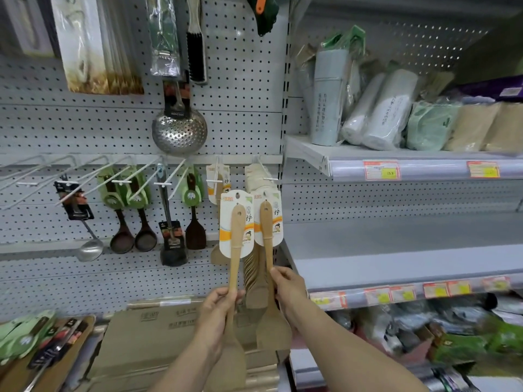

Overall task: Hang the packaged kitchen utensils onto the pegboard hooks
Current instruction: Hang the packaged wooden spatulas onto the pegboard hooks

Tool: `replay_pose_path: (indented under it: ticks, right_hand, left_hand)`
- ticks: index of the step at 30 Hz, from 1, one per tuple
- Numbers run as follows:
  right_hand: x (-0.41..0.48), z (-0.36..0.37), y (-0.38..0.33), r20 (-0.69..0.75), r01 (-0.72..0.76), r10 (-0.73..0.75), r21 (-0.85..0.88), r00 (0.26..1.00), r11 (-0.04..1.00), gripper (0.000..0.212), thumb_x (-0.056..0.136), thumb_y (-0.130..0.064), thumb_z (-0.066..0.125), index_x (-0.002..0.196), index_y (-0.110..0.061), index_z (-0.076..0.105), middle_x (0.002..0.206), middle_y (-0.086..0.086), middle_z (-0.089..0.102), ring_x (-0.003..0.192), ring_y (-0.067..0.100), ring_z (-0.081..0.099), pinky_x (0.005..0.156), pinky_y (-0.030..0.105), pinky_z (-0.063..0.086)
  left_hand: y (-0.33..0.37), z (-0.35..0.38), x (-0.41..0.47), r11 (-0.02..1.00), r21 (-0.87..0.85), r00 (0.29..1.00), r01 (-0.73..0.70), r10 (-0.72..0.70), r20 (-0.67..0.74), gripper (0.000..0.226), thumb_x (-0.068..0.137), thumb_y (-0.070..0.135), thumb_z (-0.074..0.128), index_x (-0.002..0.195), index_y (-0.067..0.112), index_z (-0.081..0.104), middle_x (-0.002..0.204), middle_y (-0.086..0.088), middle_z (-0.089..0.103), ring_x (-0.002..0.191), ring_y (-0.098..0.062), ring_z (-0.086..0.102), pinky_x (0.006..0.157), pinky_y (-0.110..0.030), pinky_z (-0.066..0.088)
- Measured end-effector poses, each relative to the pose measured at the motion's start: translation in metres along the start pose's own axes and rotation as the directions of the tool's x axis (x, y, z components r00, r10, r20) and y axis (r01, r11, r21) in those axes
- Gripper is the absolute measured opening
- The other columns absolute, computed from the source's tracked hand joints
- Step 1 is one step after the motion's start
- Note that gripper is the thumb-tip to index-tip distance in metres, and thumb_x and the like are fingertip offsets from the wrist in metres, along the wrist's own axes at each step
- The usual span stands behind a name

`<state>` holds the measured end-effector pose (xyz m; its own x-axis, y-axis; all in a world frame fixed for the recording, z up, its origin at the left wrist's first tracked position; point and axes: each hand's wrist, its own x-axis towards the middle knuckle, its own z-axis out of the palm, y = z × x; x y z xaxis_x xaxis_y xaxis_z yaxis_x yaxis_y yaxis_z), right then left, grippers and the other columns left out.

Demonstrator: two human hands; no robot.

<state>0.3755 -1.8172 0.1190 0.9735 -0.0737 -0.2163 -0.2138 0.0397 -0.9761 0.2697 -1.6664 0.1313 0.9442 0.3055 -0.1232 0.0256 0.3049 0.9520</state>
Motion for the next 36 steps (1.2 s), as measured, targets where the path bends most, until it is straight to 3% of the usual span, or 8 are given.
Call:
replay_pose_path:
  ticks: [2, 4, 7, 12, 19, 25, 29, 36]
  right_hand:
    - [-0.003, -0.001, -0.024, -0.111, 0.069, -0.065, 0.035, 0.992, 0.997, 0.015, 0.092, -0.032, 0.072, 0.101, -0.021, 0.074, 0.096, -0.004, 0.072, 0.090, 0.013, 0.066, 0.074, 0.027, 0.056]
    - [-0.004, -0.004, -0.053, -0.188, 0.171, -0.152, 0.087, 0.970, 0.981, 0.014, 0.091, -0.035, 0.072, 0.096, -0.022, 0.073, 0.094, -0.004, 0.073, 0.091, 0.014, 0.067, 0.079, 0.029, 0.056]
    - [-0.010, -0.002, -0.099, -0.118, 0.275, -0.258, 0.163, 0.959, 0.948, 0.024, 0.091, -0.043, 0.070, 0.093, -0.020, 0.075, 0.091, -0.004, 0.078, 0.095, 0.015, 0.070, 0.090, 0.034, 0.055]
    - [-0.015, -0.001, -0.143, 0.018, 0.319, -0.332, 0.231, 0.943, 0.919, 0.019, 0.092, -0.031, 0.073, 0.091, -0.012, 0.074, 0.089, 0.004, 0.078, 0.081, 0.012, 0.070, 0.080, 0.028, 0.057]
    - [0.000, -0.004, -0.149, -0.019, 0.320, -0.323, 0.210, 0.946, 0.924, 0.006, 0.088, -0.013, 0.076, 0.084, -0.012, 0.073, 0.078, 0.000, 0.070, 0.067, 0.009, 0.059, 0.072, 0.024, 0.052]
    - [0.011, -0.005, -0.152, -0.022, 0.298, -0.299, 0.188, 0.954, 0.936, 0.006, 0.088, -0.014, 0.077, 0.084, -0.011, 0.073, 0.081, 0.002, 0.070, 0.070, 0.011, 0.059, 0.073, 0.025, 0.052]
    - [0.018, -0.005, -0.153, -0.016, 0.295, -0.296, 0.152, 0.955, 0.943, 0.006, 0.089, -0.014, 0.075, 0.088, -0.008, 0.073, 0.076, -0.002, 0.070, 0.059, 0.003, 0.060, 0.059, 0.016, 0.049]
    - [0.030, -0.003, -0.147, -0.007, 0.288, -0.289, 0.095, 0.957, 0.953, 0.009, 0.090, -0.015, 0.074, 0.092, -0.005, 0.074, 0.075, -0.004, 0.070, 0.057, 0.001, 0.059, 0.052, 0.010, 0.045]
  left_hand:
    - [-0.003, 0.003, 0.003, 1.000, 0.018, 1.000, -0.005, 0.005, 0.014, 0.011, 0.095, 0.016, 0.062, 0.097, 0.008, 0.069, 0.100, -0.007, 0.077, 0.104, -0.024, 0.065, 0.090, -0.038, 0.047]
    - [-0.005, 0.009, 0.006, 1.000, 0.022, 1.000, -0.009, 0.008, 0.025, 0.014, 0.095, 0.015, 0.062, 0.101, 0.004, 0.069, 0.099, -0.007, 0.077, 0.105, -0.025, 0.066, 0.096, -0.040, 0.047]
    - [-0.006, 0.022, 0.009, 1.000, 0.001, 0.999, -0.001, 0.001, 0.045, 0.016, 0.095, 0.012, 0.061, 0.104, 0.001, 0.067, 0.097, -0.009, 0.077, 0.102, -0.023, 0.068, 0.094, -0.036, 0.048]
    - [-0.012, 0.041, 0.010, 0.999, -0.022, 0.995, 0.032, -0.030, 0.090, 0.011, 0.093, 0.013, 0.063, 0.100, 0.004, 0.065, 0.098, -0.010, 0.077, 0.098, -0.018, 0.069, 0.088, -0.032, 0.047]
    - [-0.017, 0.053, 0.018, 0.997, 0.002, 0.989, 0.075, -0.075, 0.124, 0.016, 0.094, 0.015, 0.063, 0.104, 0.002, 0.065, 0.101, -0.011, 0.077, 0.105, -0.024, 0.067, 0.102, -0.038, 0.046]
    - [-0.020, 0.063, 0.025, 0.993, -0.032, 0.987, 0.114, -0.109, 0.115, 0.011, 0.096, 0.013, 0.061, 0.101, 0.004, 0.065, 0.100, -0.013, 0.077, 0.105, -0.026, 0.068, 0.088, -0.033, 0.049]
    - [-0.023, 0.066, 0.029, 0.993, -0.026, 0.987, 0.119, -0.115, 0.110, 0.016, 0.095, 0.015, 0.061, 0.105, 0.003, 0.066, 0.100, -0.012, 0.077, 0.108, -0.027, 0.067, 0.100, -0.041, 0.048]
    - [-0.032, 0.067, 0.039, 0.991, -0.035, 0.988, 0.129, -0.126, 0.087, 0.019, 0.096, 0.014, 0.060, 0.109, 0.001, 0.065, 0.101, -0.012, 0.077, 0.109, -0.026, 0.067, 0.095, -0.037, 0.049]
